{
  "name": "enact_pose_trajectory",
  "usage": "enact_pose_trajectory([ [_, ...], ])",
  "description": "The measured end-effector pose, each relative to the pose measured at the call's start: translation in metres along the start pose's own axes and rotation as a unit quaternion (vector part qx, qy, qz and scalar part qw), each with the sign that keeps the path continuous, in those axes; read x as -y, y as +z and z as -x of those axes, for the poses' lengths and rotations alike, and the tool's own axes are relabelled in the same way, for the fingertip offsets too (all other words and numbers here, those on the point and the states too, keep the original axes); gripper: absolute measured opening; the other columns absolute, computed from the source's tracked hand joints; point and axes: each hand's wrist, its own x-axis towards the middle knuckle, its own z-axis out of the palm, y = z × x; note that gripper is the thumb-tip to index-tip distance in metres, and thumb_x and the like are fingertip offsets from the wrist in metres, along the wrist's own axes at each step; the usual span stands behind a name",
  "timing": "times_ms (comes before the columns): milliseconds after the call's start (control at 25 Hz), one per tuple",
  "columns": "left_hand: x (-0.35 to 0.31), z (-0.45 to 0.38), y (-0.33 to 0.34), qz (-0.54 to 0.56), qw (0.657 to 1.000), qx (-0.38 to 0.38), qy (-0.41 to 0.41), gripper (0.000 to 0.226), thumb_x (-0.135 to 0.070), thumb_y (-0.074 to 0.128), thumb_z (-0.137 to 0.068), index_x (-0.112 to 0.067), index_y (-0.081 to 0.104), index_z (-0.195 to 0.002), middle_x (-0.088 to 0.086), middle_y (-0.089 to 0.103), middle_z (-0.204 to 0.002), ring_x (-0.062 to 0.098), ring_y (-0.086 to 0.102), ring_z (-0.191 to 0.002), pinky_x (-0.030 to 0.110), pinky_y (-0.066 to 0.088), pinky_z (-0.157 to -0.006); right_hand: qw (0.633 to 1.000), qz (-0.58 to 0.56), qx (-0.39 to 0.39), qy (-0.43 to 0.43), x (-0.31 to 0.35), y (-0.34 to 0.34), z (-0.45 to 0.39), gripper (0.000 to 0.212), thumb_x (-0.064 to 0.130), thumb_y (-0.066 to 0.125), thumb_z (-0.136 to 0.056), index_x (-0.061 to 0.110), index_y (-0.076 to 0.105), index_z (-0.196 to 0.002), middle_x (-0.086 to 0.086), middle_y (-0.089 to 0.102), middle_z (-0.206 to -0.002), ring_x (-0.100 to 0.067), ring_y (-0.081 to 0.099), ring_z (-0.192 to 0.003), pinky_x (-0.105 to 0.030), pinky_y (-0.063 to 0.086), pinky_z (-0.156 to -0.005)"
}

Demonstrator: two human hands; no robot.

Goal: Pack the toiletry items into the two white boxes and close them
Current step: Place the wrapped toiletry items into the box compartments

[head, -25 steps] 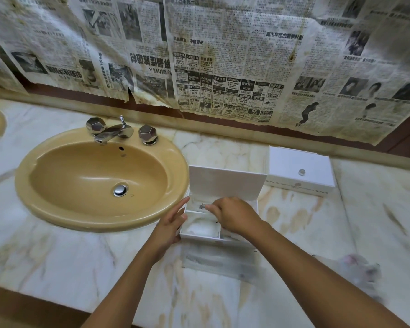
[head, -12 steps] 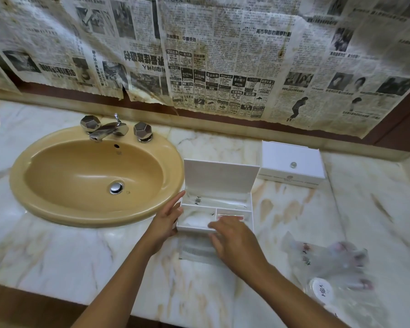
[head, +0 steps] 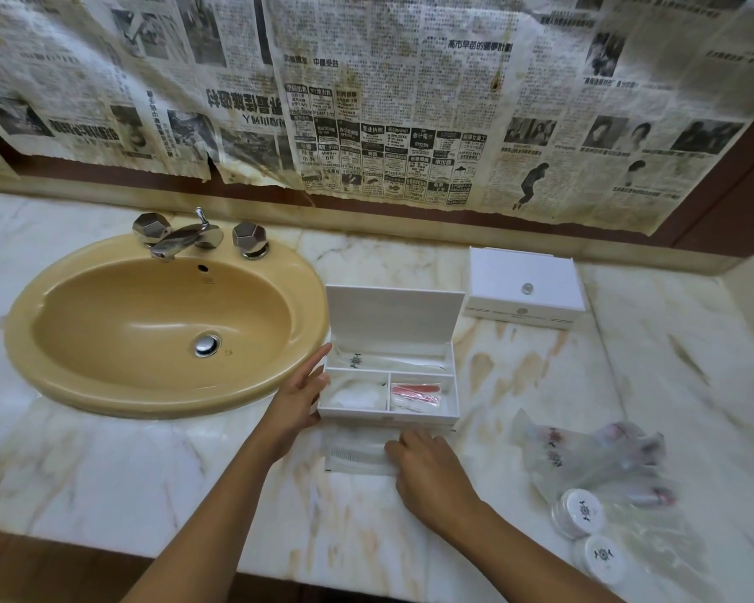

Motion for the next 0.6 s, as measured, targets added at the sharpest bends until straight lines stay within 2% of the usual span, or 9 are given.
enact_pose_trajectory([
  [80, -0.001, 0.001, 0.000, 0.000, 1.000, 0.001, 0.003, 0.042, -0.023, 0.045, -0.107, -0.049, 0.047, -0.140, -0.002, 0.046, -0.138, 0.006, 0.051, -0.098, 0.036, 0.040, -0.094, 1.000, -0.002, -0.006, -0.002, 0.001, -0.001, 0.000, 0.035, 0.015, 0.077, -0.034, 0.026, 0.061, -0.063, 0.004, 0.053, -0.062, -0.012, 0.052, -0.055, -0.019, 0.033, -0.048],
  [200, 0.000, 0.001, -0.002, -0.004, 1.000, 0.001, 0.003, 0.042, -0.023, 0.045, -0.107, -0.049, 0.047, -0.141, -0.001, 0.047, -0.139, 0.006, 0.050, -0.092, 0.034, 0.042, -0.090, 0.999, -0.022, -0.033, -0.003, 0.001, -0.001, 0.002, 0.034, 0.015, 0.076, -0.035, 0.025, 0.061, -0.064, 0.009, 0.052, -0.063, -0.012, 0.052, -0.055, -0.019, 0.027, -0.050],
  [280, 0.001, -0.001, -0.003, -0.003, 1.000, 0.001, 0.002, 0.043, -0.023, 0.046, -0.107, -0.049, 0.047, -0.141, -0.001, 0.049, -0.134, 0.009, 0.048, -0.086, 0.032, 0.044, -0.087, 0.998, -0.041, -0.048, -0.003, 0.000, -0.001, 0.004, 0.034, 0.016, 0.077, -0.039, 0.025, 0.064, -0.069, 0.009, 0.054, -0.065, -0.012, 0.054, -0.058, -0.020, 0.035, -0.049],
  [440, 0.006, -0.005, -0.003, 0.009, 1.000, 0.007, -0.002, 0.040, -0.025, 0.047, -0.106, -0.059, 0.051, -0.126, -0.013, 0.051, -0.103, 0.014, 0.044, -0.096, 0.032, 0.044, -0.084, 0.991, -0.090, -0.100, 0.004, -0.001, -0.006, 0.006, 0.032, 0.017, 0.067, -0.049, 0.024, 0.068, -0.080, 0.009, 0.058, -0.072, -0.013, 0.058, -0.066, -0.023, 0.047, -0.056],
  [520, 0.009, -0.008, -0.005, 0.012, 1.000, 0.008, -0.005, 0.040, -0.025, 0.047, -0.106, -0.060, 0.052, -0.125, -0.016, 0.053, -0.106, 0.014, 0.047, -0.098, 0.031, 0.044, -0.087, 0.984, -0.115, -0.135, 0.000, -0.001, -0.016, 0.007, 0.032, 0.015, 0.064, -0.054, 0.022, 0.067, -0.085, 0.008, 0.059, -0.076, -0.014, 0.058, -0.071, -0.025, 0.048, -0.061],
  [600, 0.013, -0.012, -0.007, 0.015, 1.000, 0.015, 0.000, 0.041, -0.026, 0.048, -0.106, -0.062, 0.056, -0.125, -0.008, 0.055, -0.104, 0.016, 0.046, -0.094, 0.028, 0.045, -0.082, 0.977, -0.126, -0.171, -0.002, -0.004, -0.033, 0.005, 0.032, 0.013, 0.064, -0.059, 0.022, 0.065, -0.090, 0.006, 0.059, -0.078, -0.015, 0.056, -0.075, -0.027, 0.046, -0.063],
])
